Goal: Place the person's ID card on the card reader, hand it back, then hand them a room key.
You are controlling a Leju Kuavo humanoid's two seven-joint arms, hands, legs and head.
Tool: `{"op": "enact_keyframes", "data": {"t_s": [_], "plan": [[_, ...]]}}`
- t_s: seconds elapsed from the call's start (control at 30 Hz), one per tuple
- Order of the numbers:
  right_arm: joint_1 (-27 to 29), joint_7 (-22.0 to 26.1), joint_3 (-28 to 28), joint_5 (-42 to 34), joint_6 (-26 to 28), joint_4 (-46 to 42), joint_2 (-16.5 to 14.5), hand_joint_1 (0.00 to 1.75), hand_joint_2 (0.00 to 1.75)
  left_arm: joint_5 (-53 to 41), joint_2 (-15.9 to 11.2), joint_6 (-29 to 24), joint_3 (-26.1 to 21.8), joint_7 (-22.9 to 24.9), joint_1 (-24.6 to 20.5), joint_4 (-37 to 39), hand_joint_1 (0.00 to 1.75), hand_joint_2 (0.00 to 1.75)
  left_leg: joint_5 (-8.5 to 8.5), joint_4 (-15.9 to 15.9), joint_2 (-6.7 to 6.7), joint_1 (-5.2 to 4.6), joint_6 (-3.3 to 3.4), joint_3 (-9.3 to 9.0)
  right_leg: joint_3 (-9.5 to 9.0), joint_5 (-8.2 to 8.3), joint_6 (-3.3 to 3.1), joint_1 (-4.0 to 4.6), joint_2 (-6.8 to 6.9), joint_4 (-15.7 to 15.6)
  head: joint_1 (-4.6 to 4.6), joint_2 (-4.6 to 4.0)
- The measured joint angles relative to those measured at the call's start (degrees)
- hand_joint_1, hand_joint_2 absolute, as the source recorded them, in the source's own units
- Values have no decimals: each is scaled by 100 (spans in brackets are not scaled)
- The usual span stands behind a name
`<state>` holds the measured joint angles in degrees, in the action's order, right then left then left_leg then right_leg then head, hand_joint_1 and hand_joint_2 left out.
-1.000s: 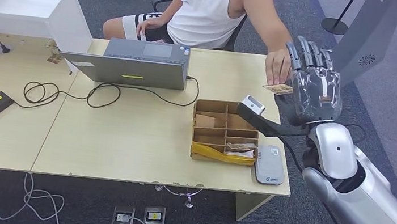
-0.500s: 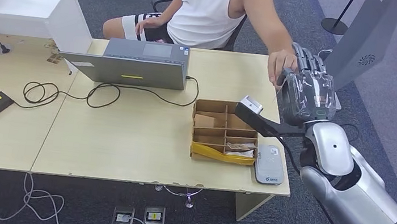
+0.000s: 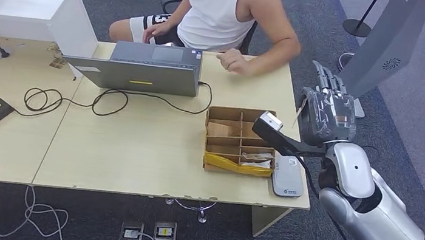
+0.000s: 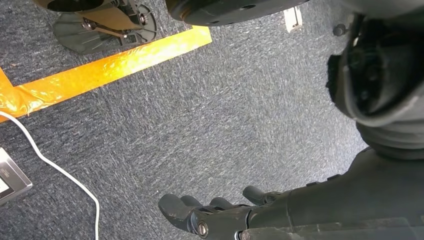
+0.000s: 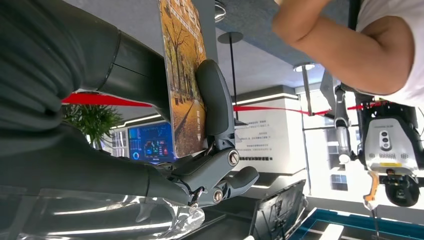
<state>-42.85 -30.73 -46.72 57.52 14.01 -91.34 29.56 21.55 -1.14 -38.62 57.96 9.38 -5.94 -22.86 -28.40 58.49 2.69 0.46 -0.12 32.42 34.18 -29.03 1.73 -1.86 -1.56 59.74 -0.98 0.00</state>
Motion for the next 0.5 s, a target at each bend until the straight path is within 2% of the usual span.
{"op": "enact_keyframes", "data": {"t_s": [0.2, 0.4, 0.5], "plan": [[289, -66, 182, -196, 469, -61, 56, 175, 175, 96, 3, -77, 31, -35, 20, 0, 0, 0, -1, 0, -2, 0, 1, -2, -2, 0, 0, 0, -1, 0, -1, 0], [936, 57, 658, -1059, 1373, -170, 224, 175, 175, 245, 38, -105, 31, -233, 106, 9, 0, 0, -10, 0, -12, 0, 3, -5, -4, 0, 0, 0, -8, -7, -1, 0], [1252, 175, 912, -1391, 1642, -161, 288, 175, 175, 280, 55, -105, 28, -289, 135, 14, 0, 0, -18, 0, -28, 0, 1, -13, -8, 0, 0, 1, -17, -8, 1, 0]]}}
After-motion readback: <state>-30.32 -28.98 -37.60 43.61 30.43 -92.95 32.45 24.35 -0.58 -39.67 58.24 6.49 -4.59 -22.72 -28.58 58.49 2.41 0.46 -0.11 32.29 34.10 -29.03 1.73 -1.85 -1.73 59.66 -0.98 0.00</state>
